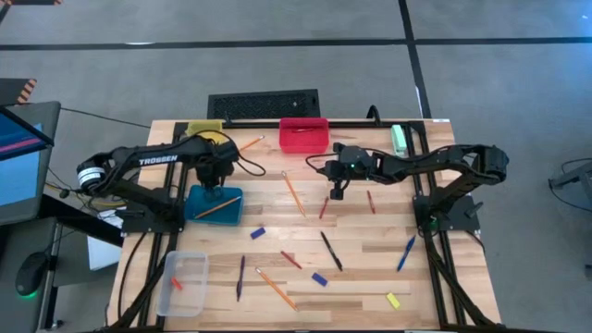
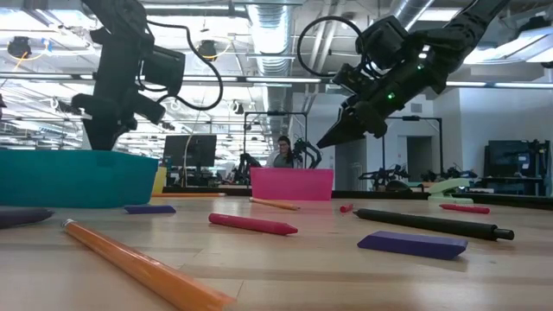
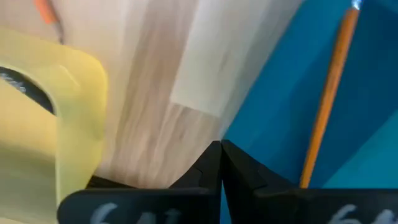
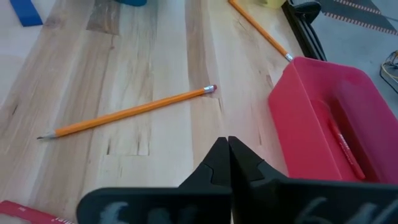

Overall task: Sort crayons/erasers/pens/pencils in bins
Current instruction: Put the red crayon into the red bin

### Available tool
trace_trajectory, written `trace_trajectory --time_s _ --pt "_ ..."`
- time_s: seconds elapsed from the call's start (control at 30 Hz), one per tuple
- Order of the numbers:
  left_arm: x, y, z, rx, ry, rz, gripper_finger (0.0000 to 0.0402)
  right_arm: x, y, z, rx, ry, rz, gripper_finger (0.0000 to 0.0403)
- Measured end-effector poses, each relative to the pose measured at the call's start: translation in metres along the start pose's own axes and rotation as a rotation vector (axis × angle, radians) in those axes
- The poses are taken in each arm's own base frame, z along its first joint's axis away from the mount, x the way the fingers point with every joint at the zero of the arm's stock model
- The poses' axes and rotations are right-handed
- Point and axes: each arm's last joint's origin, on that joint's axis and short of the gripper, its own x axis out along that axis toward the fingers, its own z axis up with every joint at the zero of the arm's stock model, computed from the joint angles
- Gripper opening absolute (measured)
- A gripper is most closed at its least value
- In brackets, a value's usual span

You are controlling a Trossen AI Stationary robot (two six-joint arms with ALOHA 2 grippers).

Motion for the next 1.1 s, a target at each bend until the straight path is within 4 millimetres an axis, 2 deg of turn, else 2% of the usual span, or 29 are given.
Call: trace_trajectory --time_s 0.3,0.4,0.53,0.73,0.87,0.97,1.1 --pt "-0.002 -0.010 -0.008 0.054 0.084 -0.009 0.0000 0.000 0.000 0.000 0.001 0.000 0.000 0.0003" --pt "-0.010 -0.010 -0.011 0.060 0.066 0.018 0.0000 0.000 0.000 0.000 0.004 0.001 -0.001 0.0004" --pt "-0.028 -0.009 -0.014 0.038 -0.046 0.035 0.0000 0.000 0.000 -0.001 0.004 0.008 0.001 0.0003" --pt "-0.051 -0.011 -0.008 -0.056 -0.486 -0.065 0.0000 0.000 0.000 0.003 -0.003 0.082 -0.013 0.0004" --pt "-0.060 -0.013 0.004 -0.016 -0.831 -0.184 0.0000 -0.002 0.001 0.014 0.010 0.181 -0.022 0.0002" --pt "-0.060 -0.014 0.015 0.049 -1.065 -0.238 0.0000 -0.005 0.006 0.020 0.039 0.237 0.001 0.0003" --pt "-0.050 -0.016 0.026 0.131 -1.300 -0.276 0.0000 -0.011 0.017 0.022 0.093 0.356 0.049 0.0002"
